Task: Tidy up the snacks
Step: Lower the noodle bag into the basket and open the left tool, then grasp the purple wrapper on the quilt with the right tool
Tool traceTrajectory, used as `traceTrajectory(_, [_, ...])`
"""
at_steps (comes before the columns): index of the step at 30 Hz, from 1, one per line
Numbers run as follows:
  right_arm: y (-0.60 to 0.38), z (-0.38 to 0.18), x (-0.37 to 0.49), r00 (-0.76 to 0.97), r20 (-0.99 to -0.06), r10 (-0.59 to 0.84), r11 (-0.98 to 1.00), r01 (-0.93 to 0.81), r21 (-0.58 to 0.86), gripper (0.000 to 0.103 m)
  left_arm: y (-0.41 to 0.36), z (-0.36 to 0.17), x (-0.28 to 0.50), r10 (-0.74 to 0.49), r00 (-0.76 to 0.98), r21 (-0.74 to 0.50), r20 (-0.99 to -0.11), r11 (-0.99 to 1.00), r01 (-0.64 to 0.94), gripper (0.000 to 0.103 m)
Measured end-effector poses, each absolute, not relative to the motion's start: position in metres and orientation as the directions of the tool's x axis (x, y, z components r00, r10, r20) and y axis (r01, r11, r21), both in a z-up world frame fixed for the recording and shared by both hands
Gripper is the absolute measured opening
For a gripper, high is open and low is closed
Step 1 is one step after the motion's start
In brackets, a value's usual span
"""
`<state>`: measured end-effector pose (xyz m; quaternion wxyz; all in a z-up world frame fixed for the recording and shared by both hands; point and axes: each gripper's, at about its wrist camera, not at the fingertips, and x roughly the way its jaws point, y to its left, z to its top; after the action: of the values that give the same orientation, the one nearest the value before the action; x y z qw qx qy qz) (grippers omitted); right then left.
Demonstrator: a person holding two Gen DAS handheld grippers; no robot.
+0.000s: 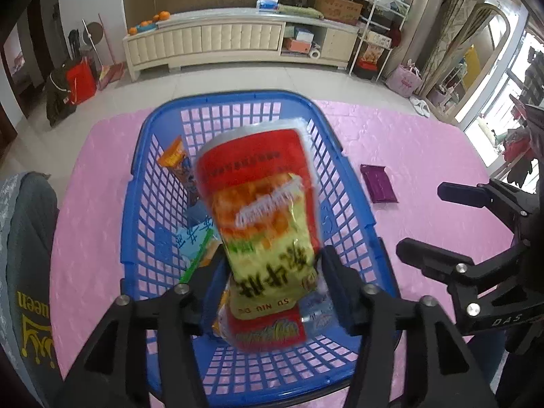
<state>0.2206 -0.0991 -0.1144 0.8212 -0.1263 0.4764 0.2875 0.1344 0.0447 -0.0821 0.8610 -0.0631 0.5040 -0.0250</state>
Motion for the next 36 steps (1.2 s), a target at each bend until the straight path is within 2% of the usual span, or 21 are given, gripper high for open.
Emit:
traceTrajectory(4, [-0.102, -0.112, 0.220, 0.378, -0.852, 0.361, 0.802, -0.592, 0.078, 0.097, 0.046, -0.082, 0.131, -0.105, 0.481, -0.133, -0.871, 0.991, -0.025, 0.061])
traceTrajectory(16, [-0.123, -0.082, 0.220, 0.425, -0.830, 0.361, 0.813, -0.579, 0.058, 0.097, 0.042, -0.050, 0.125, -0.076, 0.513, -0.106, -0.855, 0.994, -0.029, 0.065])
traceTrajectory(19, [-0.132, -0.075, 0.231, 0.450, -0.832, 0.324, 0.838, -0.545, 0.031, 0.101, 0.043, -0.045, 0.129, -0.051, 0.507, -0.081, -0.860, 0.996, -0.037, 0.067])
traceTrajectory(22, [-0.144, -0.074, 0.246, 0.433, -0.841, 0.326, 0.865, -0.495, 0.080, 0.101, 0.047, -0.043, 0.138, -0.037, 0.490, -0.076, -0.871, 0.995, -0.060, 0.067])
traceTrajectory(28, [-0.151, -0.088, 0.280, 0.388, -0.872, 0.299, 0.898, -0.423, 0.120, 0.102, 0.053, -0.050, 0.170, -0.064, 0.429, -0.119, -0.901, 0.988, -0.103, 0.068])
traceTrajectory(36, [-0.148, -0.141, 0.322, 0.289, -0.926, 0.244, 0.918, -0.377, 0.124, 0.102, 0.059, -0.082, 0.207, -0.053, 0.340, -0.111, -0.939, 0.982, -0.152, 0.068])
